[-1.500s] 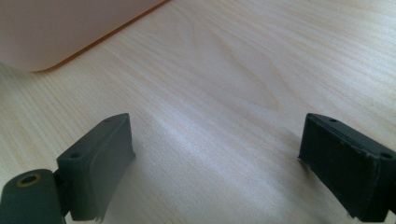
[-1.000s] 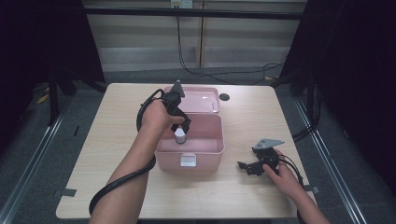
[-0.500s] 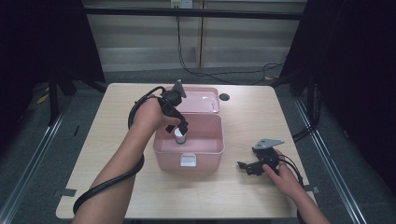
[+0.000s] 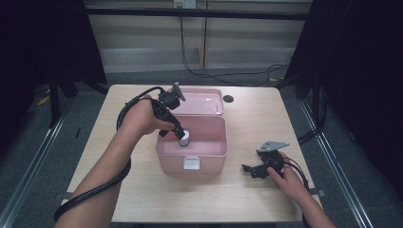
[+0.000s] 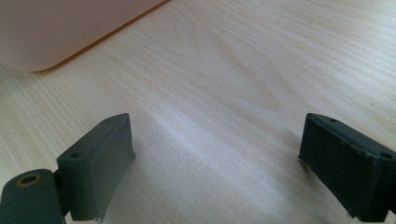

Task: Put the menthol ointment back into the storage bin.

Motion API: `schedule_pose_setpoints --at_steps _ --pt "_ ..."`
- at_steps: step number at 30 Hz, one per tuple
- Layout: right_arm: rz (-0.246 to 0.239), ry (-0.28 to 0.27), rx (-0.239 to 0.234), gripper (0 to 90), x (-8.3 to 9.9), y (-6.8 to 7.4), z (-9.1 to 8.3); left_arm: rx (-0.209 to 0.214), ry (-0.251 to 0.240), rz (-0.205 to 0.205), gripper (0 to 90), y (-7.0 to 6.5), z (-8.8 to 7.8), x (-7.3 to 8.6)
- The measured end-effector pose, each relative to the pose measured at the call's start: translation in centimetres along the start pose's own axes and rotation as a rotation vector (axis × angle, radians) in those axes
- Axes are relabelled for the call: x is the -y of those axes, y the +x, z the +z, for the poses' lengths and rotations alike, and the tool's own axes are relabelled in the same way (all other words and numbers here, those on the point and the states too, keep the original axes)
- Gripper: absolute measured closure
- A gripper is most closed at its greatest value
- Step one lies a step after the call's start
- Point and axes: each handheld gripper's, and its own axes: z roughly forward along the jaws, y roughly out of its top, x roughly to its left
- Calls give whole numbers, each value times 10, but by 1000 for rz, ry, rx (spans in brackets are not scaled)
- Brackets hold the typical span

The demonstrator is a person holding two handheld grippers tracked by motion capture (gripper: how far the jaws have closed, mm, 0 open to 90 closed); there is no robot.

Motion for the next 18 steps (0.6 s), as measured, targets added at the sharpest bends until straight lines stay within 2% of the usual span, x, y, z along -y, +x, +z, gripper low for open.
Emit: schedule_pose_setpoints --at_steps 7,8,10,18 --pt "0 -2 0 91 0 0 0 -7 -10 -12 204 8 -7 12" --pt "0 -2 0 91 0 0 0 -6 -19 -24 204 9 -8 15" --pt "-1 -2 1 91 0 0 0 -11 -13 -17 204 12 -10 19" --pt "-1 -2 1 91 0 0 0 -24 -51 -35 205 19 -20 35"
